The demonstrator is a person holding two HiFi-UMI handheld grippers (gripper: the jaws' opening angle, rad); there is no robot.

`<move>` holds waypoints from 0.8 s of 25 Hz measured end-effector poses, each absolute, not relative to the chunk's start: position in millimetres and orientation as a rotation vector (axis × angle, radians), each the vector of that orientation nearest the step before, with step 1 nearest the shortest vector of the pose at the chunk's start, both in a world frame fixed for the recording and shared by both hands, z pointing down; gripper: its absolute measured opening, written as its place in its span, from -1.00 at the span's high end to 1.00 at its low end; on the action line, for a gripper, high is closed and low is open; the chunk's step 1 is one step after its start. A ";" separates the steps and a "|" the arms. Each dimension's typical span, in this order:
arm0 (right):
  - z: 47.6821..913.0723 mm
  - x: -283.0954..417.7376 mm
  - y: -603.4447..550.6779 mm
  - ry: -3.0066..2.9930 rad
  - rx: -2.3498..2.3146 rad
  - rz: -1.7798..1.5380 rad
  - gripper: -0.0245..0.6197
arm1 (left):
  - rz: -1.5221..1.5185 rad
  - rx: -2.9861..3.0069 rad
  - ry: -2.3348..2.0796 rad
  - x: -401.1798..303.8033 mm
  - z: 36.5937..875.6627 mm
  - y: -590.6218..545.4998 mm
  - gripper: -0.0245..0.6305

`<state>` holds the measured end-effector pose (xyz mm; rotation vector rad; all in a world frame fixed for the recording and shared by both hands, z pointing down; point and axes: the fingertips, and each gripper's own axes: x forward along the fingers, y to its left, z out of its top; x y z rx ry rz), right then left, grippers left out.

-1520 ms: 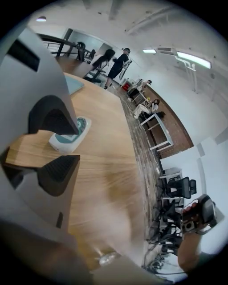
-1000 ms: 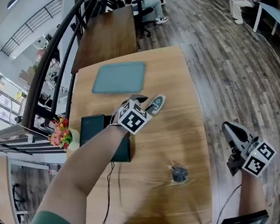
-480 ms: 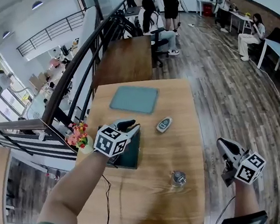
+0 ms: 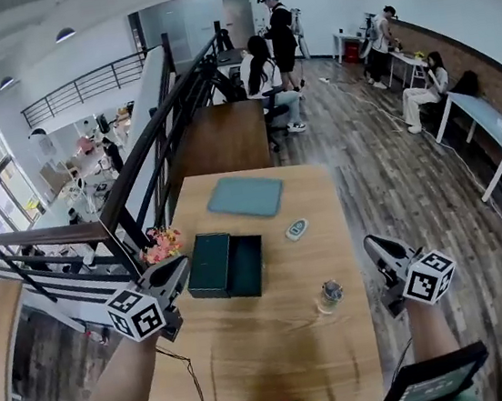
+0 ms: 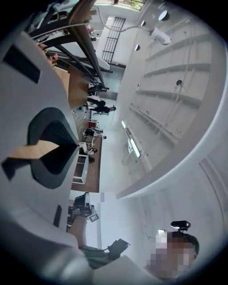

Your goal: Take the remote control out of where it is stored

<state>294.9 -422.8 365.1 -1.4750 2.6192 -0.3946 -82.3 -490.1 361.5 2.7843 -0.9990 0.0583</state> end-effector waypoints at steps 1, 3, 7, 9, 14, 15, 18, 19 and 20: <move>362.5 281.8 -411.7 2.629 -1.488 -0.384 0.92 | 0.019 2.775 -1.012 -104.5 358.0 -470.7 0.91; 361.4 250.6 -391.6 2.653 -1.505 -0.360 0.92 | -0.046 2.757 -1.037 -154.0 357.1 -434.2 0.91; 341.6 175.0 -337.1 2.642 -1.548 -0.360 0.92 | -0.034 2.758 -1.040 -254.3 350.9 -368.4 0.91; 325.6 151.6 -310.5 2.631 -1.551 -0.385 0.92 | -0.005 2.757 -1.050 -288.6 344.0 -339.5 0.91; 308.1 120.2 -256.1 2.609 -1.576 -0.441 0.92 | -0.061 2.719 -1.059 -336.3 335.9 -285.9 0.91; 307.6 115.6 -247.3 2.607 -1.582 -0.443 0.92 | -0.087 2.715 -1.043 -339.2 338.7 -277.2 0.91; 306.1 104.4 -224.6 2.615 -1.594 -0.434 0.92 | -0.137 2.727 -0.997 -341.3 348.3 -247.9 0.91; 301.3 101.6 -218.6 2.615 -1.596 -0.430 0.92 | -0.147 2.735 -0.985 -341.4 347.7 -238.9 0.91; 294.1 99.6 -213.3 2.612 -1.598 -0.426 0.92 | -0.159 2.741 -0.972 -341.2 344.9 -231.8 0.91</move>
